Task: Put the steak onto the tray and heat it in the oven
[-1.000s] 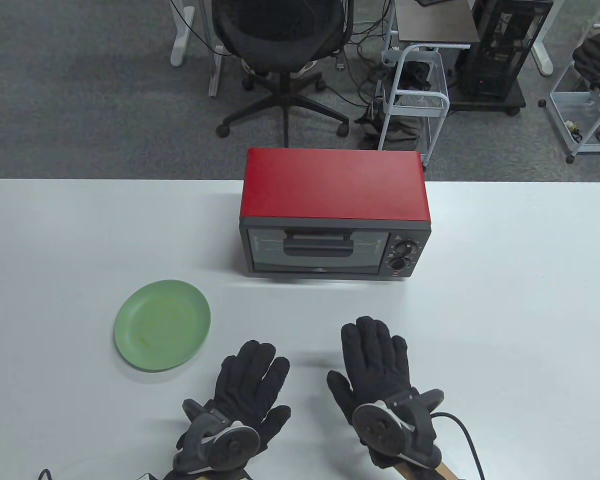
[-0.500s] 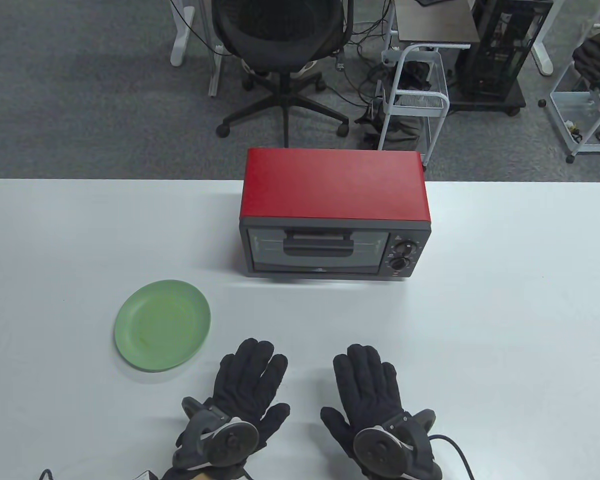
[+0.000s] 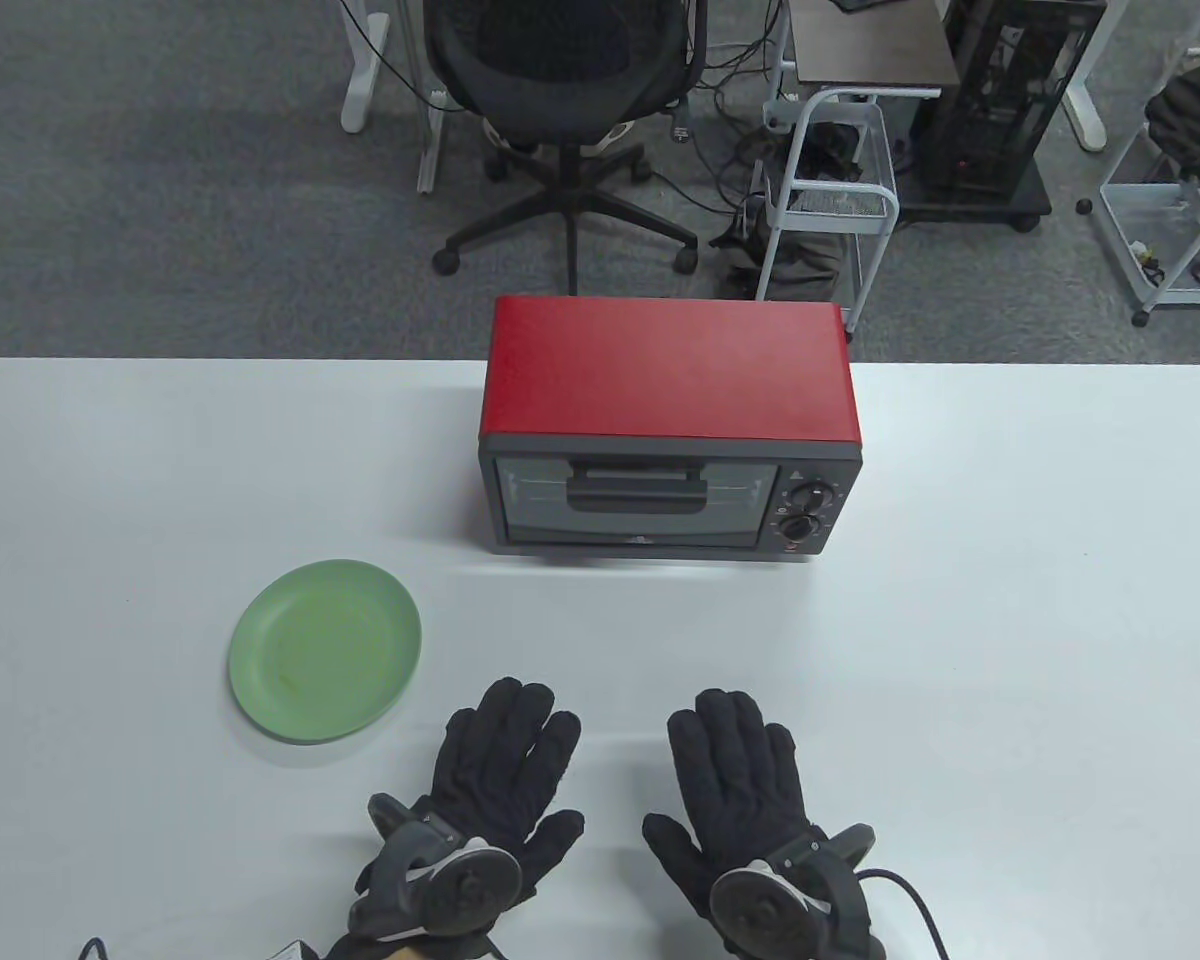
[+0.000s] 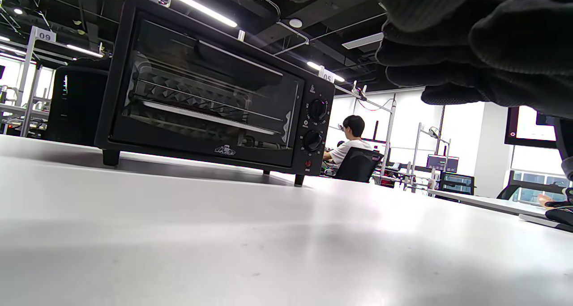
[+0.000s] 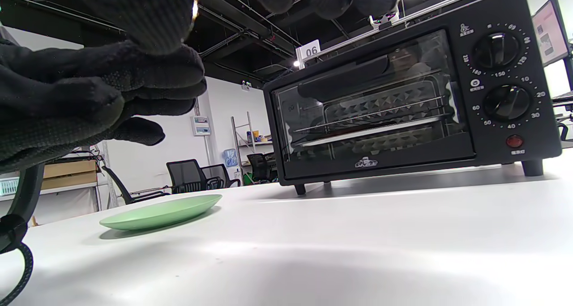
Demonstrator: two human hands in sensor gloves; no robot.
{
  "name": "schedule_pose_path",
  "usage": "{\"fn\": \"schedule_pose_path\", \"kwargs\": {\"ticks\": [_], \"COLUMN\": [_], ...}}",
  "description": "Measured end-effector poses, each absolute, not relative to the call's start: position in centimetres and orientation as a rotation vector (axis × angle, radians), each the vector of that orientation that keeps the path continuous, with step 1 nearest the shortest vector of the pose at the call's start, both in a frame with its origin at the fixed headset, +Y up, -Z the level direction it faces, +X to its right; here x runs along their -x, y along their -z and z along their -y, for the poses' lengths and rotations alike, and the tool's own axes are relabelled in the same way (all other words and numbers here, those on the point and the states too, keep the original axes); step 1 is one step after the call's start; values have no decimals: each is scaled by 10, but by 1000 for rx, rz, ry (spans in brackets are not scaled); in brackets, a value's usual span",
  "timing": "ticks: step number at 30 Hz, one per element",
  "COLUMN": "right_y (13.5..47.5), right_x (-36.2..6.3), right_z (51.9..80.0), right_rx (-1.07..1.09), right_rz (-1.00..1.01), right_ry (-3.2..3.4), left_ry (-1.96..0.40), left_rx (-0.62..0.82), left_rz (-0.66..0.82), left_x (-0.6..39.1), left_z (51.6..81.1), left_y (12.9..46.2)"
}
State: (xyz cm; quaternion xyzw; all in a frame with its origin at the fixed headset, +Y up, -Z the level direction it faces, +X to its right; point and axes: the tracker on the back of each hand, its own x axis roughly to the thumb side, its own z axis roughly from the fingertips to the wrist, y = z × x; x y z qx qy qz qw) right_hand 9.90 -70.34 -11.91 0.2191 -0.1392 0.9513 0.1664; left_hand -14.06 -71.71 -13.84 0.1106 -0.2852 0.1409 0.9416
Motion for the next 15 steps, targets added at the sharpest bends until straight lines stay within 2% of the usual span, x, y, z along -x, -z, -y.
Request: {"fn": "schedule_pose_path", "kwargs": {"ticks": [15], "right_y": [120], "right_x": [-101], "right_z": [703], "right_rx": [-622], "right_rz": [390], "right_ry": [-2700], "left_ry": [-300], "left_rx": [-243], "left_rz": [600], "left_x": [140], "left_z": [716], "left_y": [138]}}
